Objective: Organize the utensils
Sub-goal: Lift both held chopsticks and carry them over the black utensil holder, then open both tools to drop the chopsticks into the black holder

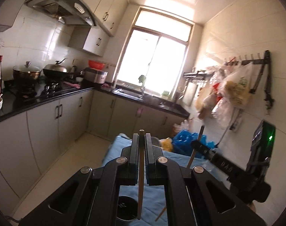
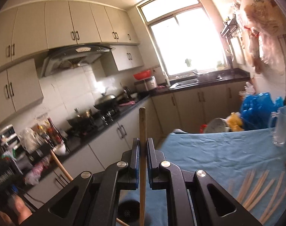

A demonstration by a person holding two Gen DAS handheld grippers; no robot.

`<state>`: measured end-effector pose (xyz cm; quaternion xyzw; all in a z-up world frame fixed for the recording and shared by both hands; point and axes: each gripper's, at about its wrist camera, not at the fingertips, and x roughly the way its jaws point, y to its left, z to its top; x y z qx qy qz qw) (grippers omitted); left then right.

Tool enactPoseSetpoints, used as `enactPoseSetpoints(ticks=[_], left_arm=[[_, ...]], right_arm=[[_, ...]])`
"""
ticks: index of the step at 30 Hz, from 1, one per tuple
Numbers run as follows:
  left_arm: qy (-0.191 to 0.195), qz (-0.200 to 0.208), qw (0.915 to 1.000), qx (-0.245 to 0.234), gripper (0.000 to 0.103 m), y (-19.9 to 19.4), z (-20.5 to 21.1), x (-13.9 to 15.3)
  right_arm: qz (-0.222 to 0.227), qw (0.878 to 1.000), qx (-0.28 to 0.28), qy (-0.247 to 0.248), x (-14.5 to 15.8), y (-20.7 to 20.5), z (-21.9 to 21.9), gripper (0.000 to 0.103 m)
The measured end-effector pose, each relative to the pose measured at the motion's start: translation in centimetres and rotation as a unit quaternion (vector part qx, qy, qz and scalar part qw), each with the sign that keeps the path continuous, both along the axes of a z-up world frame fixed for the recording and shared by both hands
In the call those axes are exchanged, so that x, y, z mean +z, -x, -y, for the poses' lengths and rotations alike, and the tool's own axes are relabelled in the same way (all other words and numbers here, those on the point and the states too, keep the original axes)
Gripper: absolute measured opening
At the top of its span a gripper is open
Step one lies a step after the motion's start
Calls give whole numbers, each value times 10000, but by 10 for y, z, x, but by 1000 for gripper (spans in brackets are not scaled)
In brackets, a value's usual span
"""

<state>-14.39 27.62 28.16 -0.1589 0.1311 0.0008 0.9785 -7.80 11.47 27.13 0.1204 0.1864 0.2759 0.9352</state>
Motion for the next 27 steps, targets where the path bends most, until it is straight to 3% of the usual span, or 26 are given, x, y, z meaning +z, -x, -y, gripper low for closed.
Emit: enactPoseSetpoints(ticks=[6, 14, 21, 23, 24, 26, 27], left_arm=[[-110, -234, 9995, 168, 5, -30, -21, -15], [-77, -832, 9965, -39, 5, -63, -18, -53], [-131, -1012, 9948, -29, 5, -64, -16, -65], [-104, -1011, 9948, -42, 12, -60, -15, -63], [-59, -1014, 9948, -39, 15, -58, -16, -62], [-28, -984, 9951, -1, 30, -52, -16, -60], [-26, -955, 9954, 54, 31, -47, -16, -59]], right_arm=[[-16, 9996, 69, -255, -11, -34, -31, 7], [-693, 9962, 145, 506, -78, -64, -64, 7], [-1136, 9913, 223, 624, -107, -71, -63, 9], [-1168, 9910, 220, 619, -108, -70, -61, 20], [-1162, 9911, 195, 620, -106, -69, -61, 36], [-1139, 9918, 144, 556, -103, -66, -57, 54], [-1108, 9924, 111, 523, -101, -64, -54, 54]])
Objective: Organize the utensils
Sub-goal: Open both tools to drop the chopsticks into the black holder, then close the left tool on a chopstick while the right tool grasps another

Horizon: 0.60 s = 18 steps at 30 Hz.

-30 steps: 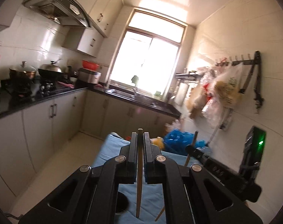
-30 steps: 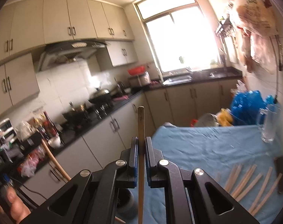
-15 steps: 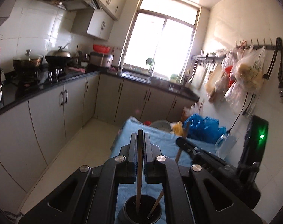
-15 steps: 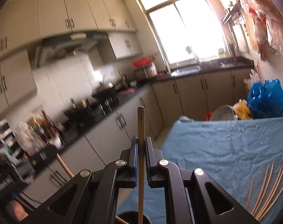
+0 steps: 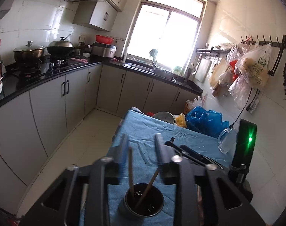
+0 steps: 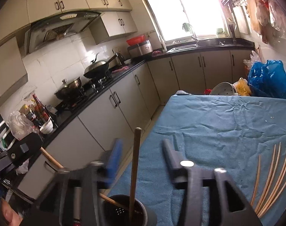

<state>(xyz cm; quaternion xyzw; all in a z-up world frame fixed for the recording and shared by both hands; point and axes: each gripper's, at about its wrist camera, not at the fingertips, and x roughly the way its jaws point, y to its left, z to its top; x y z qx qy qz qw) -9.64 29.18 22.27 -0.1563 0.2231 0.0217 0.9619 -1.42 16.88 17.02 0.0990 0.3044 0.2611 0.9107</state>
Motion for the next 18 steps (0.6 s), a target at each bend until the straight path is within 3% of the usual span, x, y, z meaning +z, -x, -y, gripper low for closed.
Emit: enactPoseSetpoints(ticks=[4, 9, 11, 18], left_arm=[[-55, 47, 9999, 132, 32, 18, 3, 8], [-59, 221, 9996, 189, 40, 48, 18, 20], [-33, 272, 9995, 123, 45, 58, 26, 22], [-83, 138, 9990, -416, 48, 72, 79, 22]], right_arm=[[105, 9999, -94, 1, 10, 9, 10, 55], [159, 9992, -351, -103, 15, 30, 43, 64], [146, 9987, -473, -140, 15, 39, 60, 66], [-84, 9948, -1007, -85, -5, 71, 134, 69]])
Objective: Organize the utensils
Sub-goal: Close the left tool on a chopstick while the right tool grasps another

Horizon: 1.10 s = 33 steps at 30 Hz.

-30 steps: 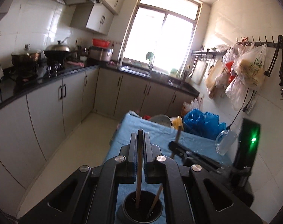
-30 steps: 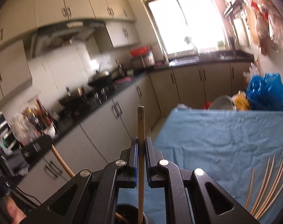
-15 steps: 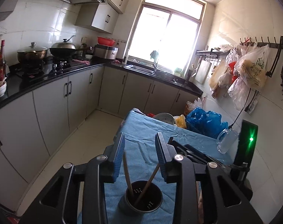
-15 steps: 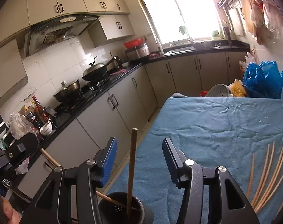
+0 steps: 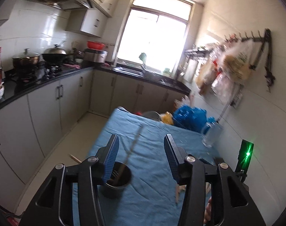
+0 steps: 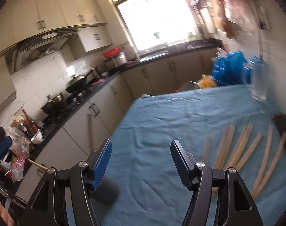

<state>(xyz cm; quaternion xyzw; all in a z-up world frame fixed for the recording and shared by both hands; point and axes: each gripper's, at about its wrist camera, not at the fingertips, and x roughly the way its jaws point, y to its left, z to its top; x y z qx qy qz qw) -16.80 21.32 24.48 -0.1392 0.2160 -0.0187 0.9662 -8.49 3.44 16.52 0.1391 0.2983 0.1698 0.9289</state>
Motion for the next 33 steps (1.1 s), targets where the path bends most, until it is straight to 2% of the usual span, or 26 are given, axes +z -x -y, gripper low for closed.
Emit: enactPoseSetpoints(ticks=[8, 13, 17, 20, 25, 29, 33], left_arm=[[-193, -527, 9956, -749, 49, -20, 74, -24], [-342, -1095, 9866, -1159, 49, -63, 123, -59], [-367, -1597, 9782, -1273, 49, -108, 151, -92], [-298, -1984, 9711, -1295, 49, -148, 165, -118], [-97, -2488, 9603, -1260, 44, -206, 178, -156], [64, -2761, 9521, -1312, 41, -244, 187, -178], [296, -3106, 9399, -1386, 36, -281, 192, -197]], right_arm=[[-357, 9952, -908, 106, -30, 30, 112, 69], [-648, 9886, -1358, 79, -49, 35, 176, 69], [-937, 9825, -1606, -111, -60, 29, 218, 69], [-1064, 9805, -1637, -216, -63, 21, 237, 69], [-1271, 9803, -1454, -418, -65, -4, 247, 60], [-1607, 9783, -1203, -504, -73, -45, 242, 50], [-2100, 9709, -1057, -459, -87, -90, 232, 44]])
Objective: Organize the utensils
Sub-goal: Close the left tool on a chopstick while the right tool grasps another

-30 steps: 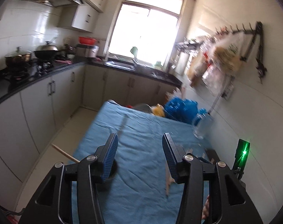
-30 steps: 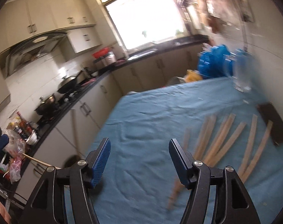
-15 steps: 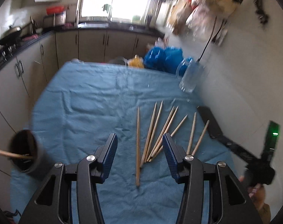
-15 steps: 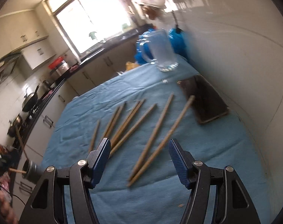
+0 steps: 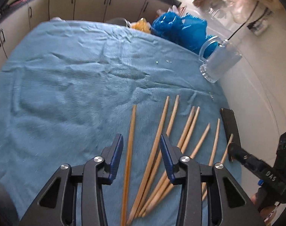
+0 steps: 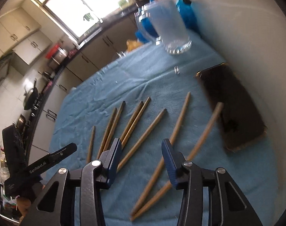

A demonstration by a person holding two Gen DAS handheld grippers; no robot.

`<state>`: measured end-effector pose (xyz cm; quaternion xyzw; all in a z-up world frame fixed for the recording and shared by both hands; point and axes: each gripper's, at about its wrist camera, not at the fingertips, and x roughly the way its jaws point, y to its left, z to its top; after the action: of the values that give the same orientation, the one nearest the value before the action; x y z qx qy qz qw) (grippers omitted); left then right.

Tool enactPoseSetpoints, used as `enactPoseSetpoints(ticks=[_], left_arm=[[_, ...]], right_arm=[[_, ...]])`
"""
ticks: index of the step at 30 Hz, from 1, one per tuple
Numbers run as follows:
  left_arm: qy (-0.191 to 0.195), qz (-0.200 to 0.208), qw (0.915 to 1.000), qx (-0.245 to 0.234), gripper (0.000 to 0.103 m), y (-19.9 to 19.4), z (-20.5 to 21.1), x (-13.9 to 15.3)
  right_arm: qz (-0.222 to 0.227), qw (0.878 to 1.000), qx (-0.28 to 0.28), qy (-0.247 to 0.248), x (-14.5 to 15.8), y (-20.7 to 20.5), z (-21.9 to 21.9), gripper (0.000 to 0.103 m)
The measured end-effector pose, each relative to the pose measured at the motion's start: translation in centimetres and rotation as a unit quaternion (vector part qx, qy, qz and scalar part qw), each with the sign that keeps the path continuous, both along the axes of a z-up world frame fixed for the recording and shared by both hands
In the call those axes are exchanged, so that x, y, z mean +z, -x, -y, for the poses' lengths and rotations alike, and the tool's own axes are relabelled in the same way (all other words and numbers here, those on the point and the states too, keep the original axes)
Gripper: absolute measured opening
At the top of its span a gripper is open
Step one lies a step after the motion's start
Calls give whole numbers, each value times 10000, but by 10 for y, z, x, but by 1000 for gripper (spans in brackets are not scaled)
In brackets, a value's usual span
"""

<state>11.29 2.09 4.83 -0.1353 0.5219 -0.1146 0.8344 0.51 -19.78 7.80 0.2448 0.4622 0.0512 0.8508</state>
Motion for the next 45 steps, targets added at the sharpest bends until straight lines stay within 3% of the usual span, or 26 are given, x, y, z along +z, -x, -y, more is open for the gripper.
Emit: enactPoseSetpoints(ticks=[2, 6, 13, 25, 28, 30, 31, 36, 45], left_arm=[[-11, -125, 9999, 32, 29, -15, 1, -7], [-129, -225, 9996, 94, 29, -35, 1, -17], [-328, -258, 9991, -45, 29, -52, 12, -27], [-322, -182, 9992, -123, 28, -65, 14, -30], [-407, -125, 9990, -165, 28, -64, 16, -30], [-557, -68, 9980, -274, 17, -61, 20, -31], [-654, -72, 9970, -401, 4, -60, 24, -32], [-800, 85, 9954, -525, 5, -49, 30, -28], [-528, 629, 9960, -357, 5, -9, 18, 20]], right_arm=[[-309, 9995, 13, -27, -9, -20, -3, 39], [-748, 9971, -72, -101, -26, -47, -4, 38], [-1024, 9946, -167, -32, -43, -65, -3, 37], [-1367, 9842, -116, 1123, -36, -96, -28, 30], [-1373, 9797, -133, 1456, -37, -104, -37, 30], [-1356, 9769, -123, 1648, -37, -105, -41, 29], [-1333, 9753, -107, 1761, -37, -105, -44, 28], [-1064, 9700, 23, 2184, -37, -97, -50, 8], [-375, 9908, -47, 1301, -13, -60, -46, 7]])
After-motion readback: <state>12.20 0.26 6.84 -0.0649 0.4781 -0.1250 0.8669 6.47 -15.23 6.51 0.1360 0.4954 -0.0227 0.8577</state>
